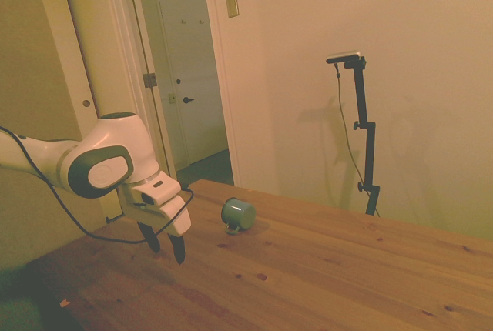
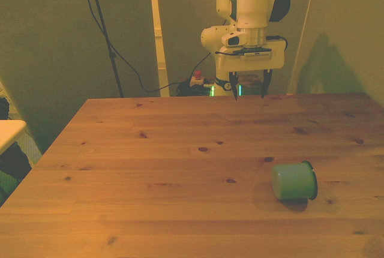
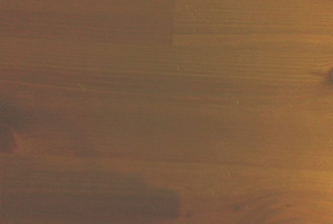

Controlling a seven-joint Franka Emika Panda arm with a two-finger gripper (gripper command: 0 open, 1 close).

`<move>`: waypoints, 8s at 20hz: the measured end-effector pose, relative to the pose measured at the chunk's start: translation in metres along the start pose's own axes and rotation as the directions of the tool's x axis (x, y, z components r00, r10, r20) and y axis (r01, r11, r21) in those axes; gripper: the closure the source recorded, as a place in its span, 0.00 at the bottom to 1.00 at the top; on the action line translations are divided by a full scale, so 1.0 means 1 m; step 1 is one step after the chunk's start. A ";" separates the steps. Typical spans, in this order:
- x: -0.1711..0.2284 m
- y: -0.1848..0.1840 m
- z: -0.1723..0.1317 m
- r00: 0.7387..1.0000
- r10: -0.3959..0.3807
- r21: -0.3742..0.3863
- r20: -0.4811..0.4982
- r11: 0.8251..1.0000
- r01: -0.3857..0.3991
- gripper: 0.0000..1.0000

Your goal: Flip the mug upright

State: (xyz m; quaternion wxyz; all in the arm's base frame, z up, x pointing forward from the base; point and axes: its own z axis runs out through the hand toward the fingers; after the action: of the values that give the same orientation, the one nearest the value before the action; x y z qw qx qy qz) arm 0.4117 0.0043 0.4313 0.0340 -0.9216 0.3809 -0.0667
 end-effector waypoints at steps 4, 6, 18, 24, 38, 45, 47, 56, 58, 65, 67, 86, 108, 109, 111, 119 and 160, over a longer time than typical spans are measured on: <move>0.020 -0.002 -0.007 0.999 0.026 -0.001 -0.041 1.000 -0.026 0.00; 0.046 -0.007 -0.016 0.995 0.051 -0.010 -0.083 0.999 -0.052 0.00; 0.137 -0.160 -0.017 0.967 0.084 -0.046 -0.242 0.994 -0.097 0.00; 0.139 -0.193 -0.012 0.955 0.077 -0.062 -0.285 0.993 -0.099 0.00; 0.091 -0.292 0.039 0.911 0.007 -0.183 -0.413 0.979 -0.090 0.00; 0.091 -0.297 0.058 0.873 0.014 -0.248 -0.487 0.956 -0.155 0.00; 0.089 -0.299 0.064 0.860 0.012 -0.272 -0.510 0.946 -0.175 0.00; 0.091 -0.311 0.086 0.805 -0.013 -0.347 -0.593 0.906 -0.242 0.00; 0.094 -0.312 0.090 0.793 -0.018 -0.360 -0.609 0.897 -0.256 0.00; 0.093 -0.316 0.102 0.768 -0.034 -0.389 -0.640 0.876 -0.286 0.00; 0.092 -0.317 0.103 0.763 -0.040 -0.395 -0.645 0.872 -0.288 1.00; 0.098 -0.313 0.111 0.748 -0.054 -0.422 -0.662 0.852 -0.311 1.00; 0.123 -0.309 0.049 0.749 0.064 -0.279 -0.660 0.904 -0.323 1.00; 0.128 -0.307 0.037 0.758 0.088 -0.245 -0.647 0.917 -0.315 1.00; 0.140 -0.300 0.016 0.779 0.128 -0.168 -0.614 0.943 -0.287 1.00; 0.171 -0.231 0.007 0.881 0.152 0.114 -0.448 0.987 -0.113 1.00; 0.188 -0.108 0.081 0.962 0.229 0.211 -0.148 0.958 -0.196 0.00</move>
State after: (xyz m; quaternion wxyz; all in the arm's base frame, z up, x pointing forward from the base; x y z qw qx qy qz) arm 0.6303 -0.0512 0.3814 0.0980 -0.8583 0.4712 -0.1781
